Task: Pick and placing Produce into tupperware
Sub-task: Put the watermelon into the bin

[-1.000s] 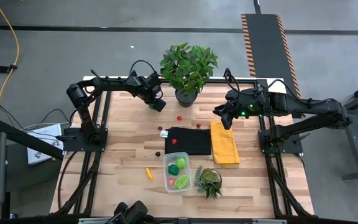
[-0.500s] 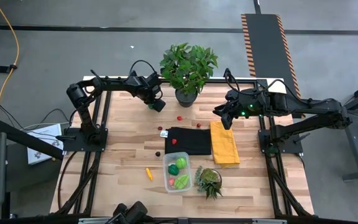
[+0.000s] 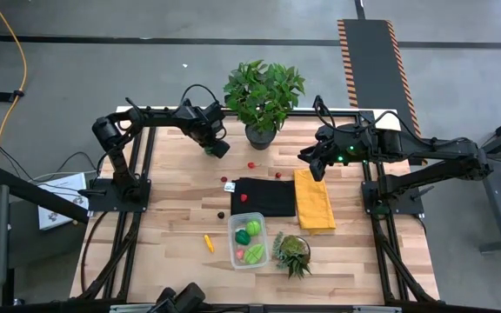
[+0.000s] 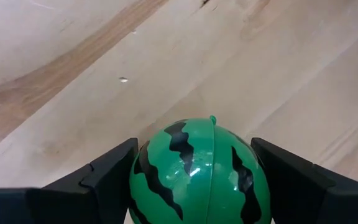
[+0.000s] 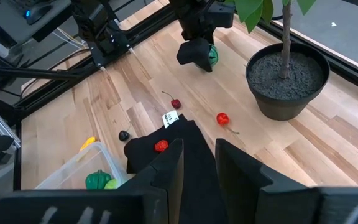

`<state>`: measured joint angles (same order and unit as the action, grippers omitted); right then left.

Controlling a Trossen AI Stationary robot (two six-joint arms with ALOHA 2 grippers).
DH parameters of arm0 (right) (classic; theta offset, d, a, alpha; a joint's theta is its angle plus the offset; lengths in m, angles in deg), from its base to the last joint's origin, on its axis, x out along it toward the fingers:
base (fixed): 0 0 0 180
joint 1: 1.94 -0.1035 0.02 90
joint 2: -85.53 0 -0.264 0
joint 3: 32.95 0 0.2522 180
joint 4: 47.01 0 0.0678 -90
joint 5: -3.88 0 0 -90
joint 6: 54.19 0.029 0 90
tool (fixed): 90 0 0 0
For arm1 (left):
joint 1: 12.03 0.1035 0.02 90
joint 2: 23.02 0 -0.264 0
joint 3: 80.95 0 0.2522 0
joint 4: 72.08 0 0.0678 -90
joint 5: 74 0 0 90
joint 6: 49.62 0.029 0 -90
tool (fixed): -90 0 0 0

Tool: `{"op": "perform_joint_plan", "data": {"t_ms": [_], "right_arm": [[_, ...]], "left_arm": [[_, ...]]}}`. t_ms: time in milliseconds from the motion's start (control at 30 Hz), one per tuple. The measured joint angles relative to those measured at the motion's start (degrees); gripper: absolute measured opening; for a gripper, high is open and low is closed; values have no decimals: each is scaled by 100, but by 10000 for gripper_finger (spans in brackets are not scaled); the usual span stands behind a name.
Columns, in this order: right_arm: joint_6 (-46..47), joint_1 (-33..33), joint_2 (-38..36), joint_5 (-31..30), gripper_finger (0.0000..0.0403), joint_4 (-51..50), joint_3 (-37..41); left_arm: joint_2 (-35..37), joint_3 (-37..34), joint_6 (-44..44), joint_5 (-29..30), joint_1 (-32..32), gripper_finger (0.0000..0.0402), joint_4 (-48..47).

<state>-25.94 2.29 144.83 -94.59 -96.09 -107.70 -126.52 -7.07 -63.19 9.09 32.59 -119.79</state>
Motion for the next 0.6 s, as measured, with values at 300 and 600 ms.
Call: {"op": "perform_joint_plan", "data": {"t_ms": [300,600], "right_arm": [[-8,0,0,-7,83,2,-1],[-22,2,0,-31,83,1,0]], "left_arm": [[140,-22,26,-12,0,277,-164],[606,-17,140,45,0,279,-360]]}}
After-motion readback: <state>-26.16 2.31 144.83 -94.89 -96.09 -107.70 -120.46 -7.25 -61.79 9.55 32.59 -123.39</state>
